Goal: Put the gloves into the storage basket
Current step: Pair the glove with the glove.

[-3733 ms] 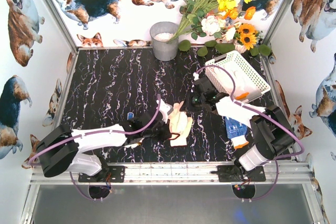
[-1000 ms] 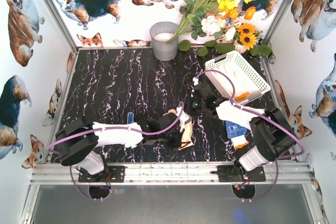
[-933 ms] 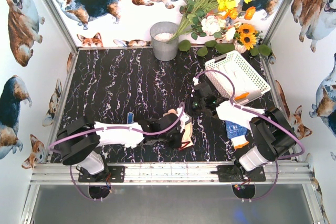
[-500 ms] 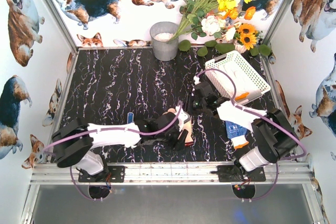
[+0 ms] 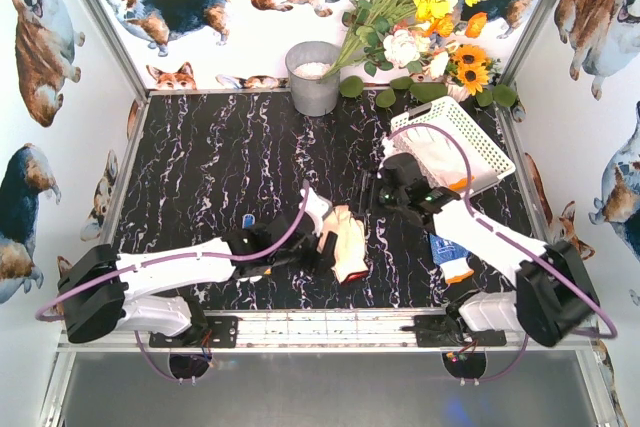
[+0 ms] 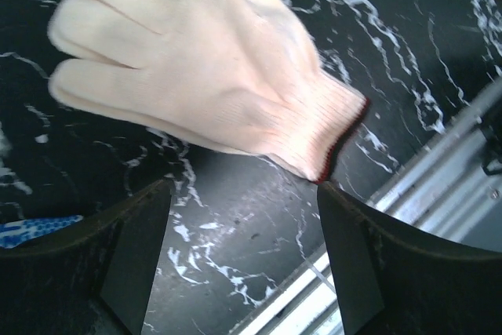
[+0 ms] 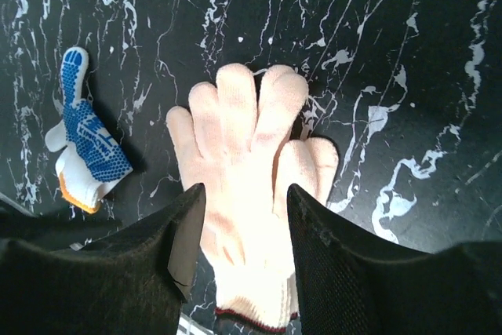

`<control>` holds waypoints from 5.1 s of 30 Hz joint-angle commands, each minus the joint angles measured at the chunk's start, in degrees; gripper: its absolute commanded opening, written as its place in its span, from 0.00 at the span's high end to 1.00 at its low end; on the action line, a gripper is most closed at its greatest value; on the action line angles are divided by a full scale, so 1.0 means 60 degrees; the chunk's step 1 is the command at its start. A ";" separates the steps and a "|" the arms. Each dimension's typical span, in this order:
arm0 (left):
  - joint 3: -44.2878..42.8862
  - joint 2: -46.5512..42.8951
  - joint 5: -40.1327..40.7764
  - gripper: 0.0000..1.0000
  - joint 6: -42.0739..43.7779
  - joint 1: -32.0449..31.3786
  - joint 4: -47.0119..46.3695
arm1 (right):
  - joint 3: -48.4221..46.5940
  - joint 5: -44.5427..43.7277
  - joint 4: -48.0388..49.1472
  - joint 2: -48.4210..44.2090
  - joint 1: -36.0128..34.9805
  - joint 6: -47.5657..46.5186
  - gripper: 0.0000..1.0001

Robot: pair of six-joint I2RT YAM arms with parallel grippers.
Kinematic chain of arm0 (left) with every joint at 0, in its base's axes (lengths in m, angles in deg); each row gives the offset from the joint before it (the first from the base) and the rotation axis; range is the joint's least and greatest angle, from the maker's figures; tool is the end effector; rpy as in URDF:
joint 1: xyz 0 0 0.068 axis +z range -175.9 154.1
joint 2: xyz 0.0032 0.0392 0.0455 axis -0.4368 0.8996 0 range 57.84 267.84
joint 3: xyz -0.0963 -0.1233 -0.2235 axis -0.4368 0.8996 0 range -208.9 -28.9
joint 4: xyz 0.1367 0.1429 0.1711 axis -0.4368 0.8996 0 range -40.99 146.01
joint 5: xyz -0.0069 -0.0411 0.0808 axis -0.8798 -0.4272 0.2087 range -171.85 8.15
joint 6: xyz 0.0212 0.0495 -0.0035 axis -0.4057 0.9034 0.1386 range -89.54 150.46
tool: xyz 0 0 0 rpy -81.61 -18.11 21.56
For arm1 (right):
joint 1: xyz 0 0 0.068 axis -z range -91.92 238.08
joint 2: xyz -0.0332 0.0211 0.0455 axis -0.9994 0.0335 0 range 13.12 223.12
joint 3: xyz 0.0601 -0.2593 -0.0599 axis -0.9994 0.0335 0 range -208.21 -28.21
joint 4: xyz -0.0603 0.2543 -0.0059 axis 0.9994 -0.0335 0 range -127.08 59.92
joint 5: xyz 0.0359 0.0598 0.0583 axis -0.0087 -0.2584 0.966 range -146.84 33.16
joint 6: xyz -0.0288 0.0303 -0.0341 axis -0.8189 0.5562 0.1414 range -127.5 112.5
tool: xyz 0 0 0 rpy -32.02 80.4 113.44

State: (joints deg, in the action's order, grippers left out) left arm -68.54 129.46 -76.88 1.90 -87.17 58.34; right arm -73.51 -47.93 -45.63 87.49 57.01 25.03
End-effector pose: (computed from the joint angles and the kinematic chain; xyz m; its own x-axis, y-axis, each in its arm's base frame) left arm 0.1269 -0.2253 0.2129 -0.6814 0.2522 -0.6871 0.5882 0.7474 -0.3089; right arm 0.2283 0.1440 0.2245 -0.8322 0.1189 -0.5415 -0.1859 0.8604 0.4745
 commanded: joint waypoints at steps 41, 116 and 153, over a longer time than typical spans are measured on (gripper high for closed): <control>-0.1626 0.4486 -0.1209 0.67 -0.0914 0.1279 -0.1911 | 0.3578 0.0878 -0.0001 -0.2014 -0.1174 0.2827 0.81; 0.1004 0.0334 -0.0334 0.59 -0.0322 0.1278 -0.1847 | 0.0605 0.1410 0.1243 0.0888 -0.0505 0.2153 0.62; 0.1501 0.2011 -0.0829 0.68 -0.0278 0.1330 -0.2727 | -0.0026 0.2517 0.3294 0.3384 -0.0505 0.2296 1.00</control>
State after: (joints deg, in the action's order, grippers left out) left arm -61.15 141.37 -82.43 0.50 -79.48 41.14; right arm -71.20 -33.85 -31.31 105.83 53.75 39.32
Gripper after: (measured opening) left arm 0.322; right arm 0.023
